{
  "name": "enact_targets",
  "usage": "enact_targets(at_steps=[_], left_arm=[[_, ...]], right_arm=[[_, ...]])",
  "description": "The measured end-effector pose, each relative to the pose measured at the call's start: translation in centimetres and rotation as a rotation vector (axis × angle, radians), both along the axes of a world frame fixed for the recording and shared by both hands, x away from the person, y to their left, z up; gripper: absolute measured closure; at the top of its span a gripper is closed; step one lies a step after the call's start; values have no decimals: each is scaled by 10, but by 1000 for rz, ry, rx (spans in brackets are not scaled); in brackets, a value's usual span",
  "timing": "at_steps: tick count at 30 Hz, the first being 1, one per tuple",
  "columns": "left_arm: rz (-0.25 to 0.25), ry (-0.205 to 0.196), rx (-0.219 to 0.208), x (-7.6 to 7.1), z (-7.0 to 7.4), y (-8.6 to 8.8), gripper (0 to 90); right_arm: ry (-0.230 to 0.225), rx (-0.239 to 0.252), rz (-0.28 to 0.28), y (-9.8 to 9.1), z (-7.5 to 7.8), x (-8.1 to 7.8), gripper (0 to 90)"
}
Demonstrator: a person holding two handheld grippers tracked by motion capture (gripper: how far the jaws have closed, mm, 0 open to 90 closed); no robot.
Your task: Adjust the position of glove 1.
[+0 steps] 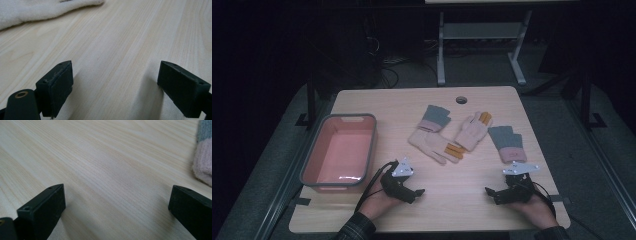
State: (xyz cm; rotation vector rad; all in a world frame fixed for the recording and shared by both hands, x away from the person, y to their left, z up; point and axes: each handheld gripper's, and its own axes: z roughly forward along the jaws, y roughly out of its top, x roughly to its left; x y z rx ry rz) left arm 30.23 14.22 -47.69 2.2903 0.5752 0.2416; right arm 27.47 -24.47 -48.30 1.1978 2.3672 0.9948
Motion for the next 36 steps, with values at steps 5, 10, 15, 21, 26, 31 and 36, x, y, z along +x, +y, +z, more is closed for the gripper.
enact_targets(at_steps=[5, 10, 15, 21, 26, 31, 36], left_arm=[[3, 15, 24, 1, 3, -3, 141], [13, 23, 30, 2, 7, -5, 284], [13, 50, 42, 6, 13, -8, 500], [37, 63, 37, 15, 20, -14, 827], [28, 61, 20, 20, 26, -14, 895], [54, 69, 0, 34, 28, -14, 895], [90, 28, -10, 48, 38, -14, 895]], right_arm=[[5, 2, -3, 0, 0, 0, 8], [5, 2, -2, 0, 0, 0, 7], [3, 3, 2, 0, 0, 1, 8], [3, 3, 1, 0, 0, 0, 8], [2, 3, 2, 0, 0, 1, 8], [3, -1, -6, 1, 0, -1, 7], [7, 3, -1, 1, 0, 0, 7]])
